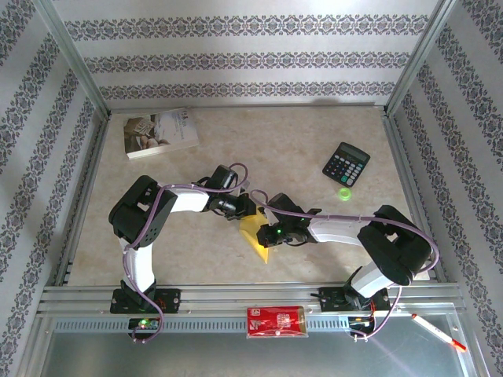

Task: Fold a paper plane with a square sheet of paper (pick it up from the middle)
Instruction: Third fold the triangle at the center of the table.

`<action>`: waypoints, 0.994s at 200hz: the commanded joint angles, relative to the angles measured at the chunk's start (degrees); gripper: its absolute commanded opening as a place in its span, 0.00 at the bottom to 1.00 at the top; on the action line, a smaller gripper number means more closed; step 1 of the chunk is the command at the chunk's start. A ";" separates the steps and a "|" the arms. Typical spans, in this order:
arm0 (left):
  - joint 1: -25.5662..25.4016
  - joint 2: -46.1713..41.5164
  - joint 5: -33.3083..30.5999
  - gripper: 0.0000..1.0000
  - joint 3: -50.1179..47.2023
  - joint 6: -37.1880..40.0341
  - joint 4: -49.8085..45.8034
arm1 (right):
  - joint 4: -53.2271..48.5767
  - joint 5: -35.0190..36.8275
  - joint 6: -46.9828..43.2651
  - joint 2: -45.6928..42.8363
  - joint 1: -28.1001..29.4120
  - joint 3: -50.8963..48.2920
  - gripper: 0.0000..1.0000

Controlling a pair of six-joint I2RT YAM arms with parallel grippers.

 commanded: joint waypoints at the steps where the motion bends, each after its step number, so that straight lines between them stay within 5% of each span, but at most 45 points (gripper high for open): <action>1: -0.52 1.54 -0.45 0.13 0.33 1.54 -1.94 | 0.32 0.05 -0.71 0.53 -0.70 -0.38 0.05; 199: -0.54 1.96 -0.11 0.12 0.27 1.71 -1.65 | -0.92 -2.25 -1.55 -2.03 -1.91 0.42 0.05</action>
